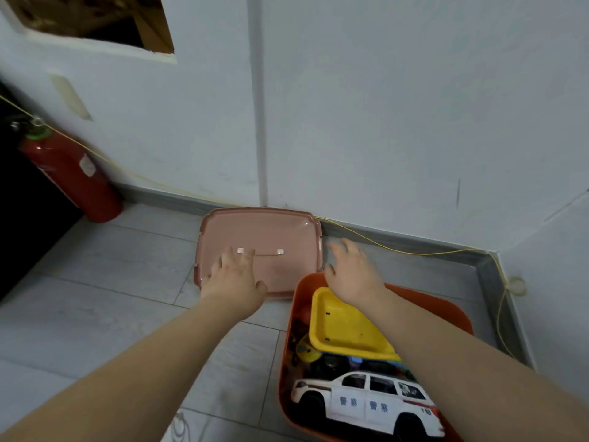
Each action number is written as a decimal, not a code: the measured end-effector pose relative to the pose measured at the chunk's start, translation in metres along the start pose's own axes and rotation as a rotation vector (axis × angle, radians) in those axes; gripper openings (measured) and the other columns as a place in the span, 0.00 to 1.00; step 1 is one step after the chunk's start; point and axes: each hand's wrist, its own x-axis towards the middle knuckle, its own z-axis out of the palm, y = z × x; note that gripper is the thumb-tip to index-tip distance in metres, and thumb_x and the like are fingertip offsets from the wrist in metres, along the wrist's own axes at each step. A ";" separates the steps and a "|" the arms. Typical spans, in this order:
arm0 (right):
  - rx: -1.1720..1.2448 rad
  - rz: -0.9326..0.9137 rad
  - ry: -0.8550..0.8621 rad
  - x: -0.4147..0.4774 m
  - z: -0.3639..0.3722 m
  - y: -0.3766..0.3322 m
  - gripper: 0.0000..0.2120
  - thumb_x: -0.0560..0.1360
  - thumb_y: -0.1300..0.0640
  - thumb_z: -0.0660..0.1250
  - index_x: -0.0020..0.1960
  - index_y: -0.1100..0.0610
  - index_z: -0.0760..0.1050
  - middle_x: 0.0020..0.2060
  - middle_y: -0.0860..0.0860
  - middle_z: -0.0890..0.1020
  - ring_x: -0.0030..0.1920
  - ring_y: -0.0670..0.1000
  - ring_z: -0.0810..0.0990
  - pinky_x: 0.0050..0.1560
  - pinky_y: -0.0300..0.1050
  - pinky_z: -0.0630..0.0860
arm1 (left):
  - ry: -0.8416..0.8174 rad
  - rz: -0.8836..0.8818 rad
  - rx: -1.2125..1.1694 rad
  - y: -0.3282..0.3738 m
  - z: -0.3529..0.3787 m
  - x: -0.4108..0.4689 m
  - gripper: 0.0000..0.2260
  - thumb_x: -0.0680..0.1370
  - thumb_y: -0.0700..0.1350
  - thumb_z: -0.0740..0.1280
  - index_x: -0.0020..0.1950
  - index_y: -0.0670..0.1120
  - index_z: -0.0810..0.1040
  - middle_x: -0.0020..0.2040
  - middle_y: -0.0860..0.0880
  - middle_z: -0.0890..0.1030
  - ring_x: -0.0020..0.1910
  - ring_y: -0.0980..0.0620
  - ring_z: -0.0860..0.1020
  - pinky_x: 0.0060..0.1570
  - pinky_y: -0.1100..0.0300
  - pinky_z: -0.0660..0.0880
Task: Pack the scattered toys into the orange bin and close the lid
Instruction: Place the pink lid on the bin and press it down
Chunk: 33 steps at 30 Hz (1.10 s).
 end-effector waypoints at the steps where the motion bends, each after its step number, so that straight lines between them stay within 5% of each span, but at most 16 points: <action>1: 0.003 -0.006 -0.011 0.012 0.005 -0.007 0.23 0.80 0.48 0.59 0.73 0.53 0.66 0.72 0.59 0.67 0.70 0.62 0.70 0.66 0.58 0.72 | -0.001 -0.007 -0.011 -0.004 0.000 0.004 0.34 0.78 0.56 0.60 0.81 0.54 0.49 0.80 0.42 0.49 0.78 0.39 0.52 0.72 0.41 0.62; 9: -0.039 0.140 -0.282 0.091 0.029 -0.037 0.32 0.77 0.50 0.61 0.79 0.53 0.56 0.71 0.60 0.72 0.70 0.62 0.69 0.69 0.50 0.65 | 0.107 -0.053 -0.142 -0.026 -0.008 0.037 0.34 0.78 0.56 0.61 0.80 0.55 0.50 0.80 0.42 0.48 0.78 0.40 0.51 0.71 0.40 0.62; 15: 0.027 0.270 -0.409 0.125 0.044 -0.031 0.29 0.82 0.55 0.56 0.81 0.56 0.52 0.80 0.57 0.54 0.79 0.61 0.53 0.76 0.48 0.56 | 0.109 -0.084 -0.205 -0.046 -0.005 0.056 0.33 0.77 0.56 0.62 0.80 0.55 0.51 0.80 0.43 0.51 0.77 0.40 0.56 0.71 0.41 0.63; 17: 0.166 0.354 -0.426 0.136 0.058 -0.024 0.34 0.78 0.54 0.62 0.81 0.50 0.53 0.80 0.58 0.53 0.78 0.61 0.57 0.75 0.52 0.61 | 0.079 -0.093 -0.192 -0.050 0.000 0.057 0.33 0.78 0.56 0.61 0.80 0.55 0.51 0.79 0.43 0.51 0.77 0.40 0.57 0.71 0.42 0.63; 19: 0.303 0.403 -0.410 0.140 0.060 -0.016 0.35 0.76 0.55 0.67 0.79 0.47 0.57 0.77 0.56 0.60 0.72 0.59 0.67 0.64 0.52 0.72 | 0.051 -0.072 -0.189 -0.048 0.001 0.056 0.33 0.78 0.55 0.61 0.80 0.55 0.50 0.79 0.43 0.50 0.77 0.40 0.56 0.71 0.43 0.63; 21: 0.406 0.410 -0.413 0.146 0.067 -0.015 0.33 0.76 0.58 0.70 0.77 0.50 0.61 0.72 0.55 0.67 0.65 0.57 0.72 0.53 0.48 0.72 | 0.041 -0.063 -0.185 -0.052 0.004 0.056 0.33 0.78 0.55 0.61 0.80 0.55 0.50 0.80 0.43 0.50 0.77 0.40 0.55 0.71 0.44 0.62; 25: 0.538 0.440 -0.433 0.148 0.070 -0.012 0.29 0.78 0.63 0.68 0.75 0.51 0.64 0.72 0.55 0.68 0.66 0.57 0.70 0.53 0.45 0.67 | 0.062 -0.017 -0.135 -0.057 0.007 0.055 0.32 0.78 0.54 0.60 0.80 0.55 0.50 0.79 0.43 0.50 0.77 0.41 0.55 0.71 0.45 0.63; 29: 0.684 0.505 -0.475 0.149 0.074 -0.016 0.25 0.78 0.65 0.66 0.72 0.49 0.68 0.74 0.56 0.67 0.73 0.60 0.64 0.63 0.60 0.63 | 0.054 -0.011 -0.075 -0.062 0.007 0.053 0.33 0.78 0.55 0.60 0.80 0.56 0.49 0.80 0.42 0.48 0.78 0.41 0.54 0.71 0.43 0.62; 33: 0.815 0.531 -0.404 0.150 0.078 -0.019 0.17 0.75 0.69 0.64 0.58 0.52 0.70 0.63 0.61 0.77 0.55 0.59 0.77 0.53 0.59 0.72 | 0.039 -0.045 -0.056 -0.067 0.007 0.053 0.33 0.78 0.56 0.60 0.80 0.56 0.49 0.80 0.43 0.48 0.77 0.40 0.54 0.71 0.42 0.62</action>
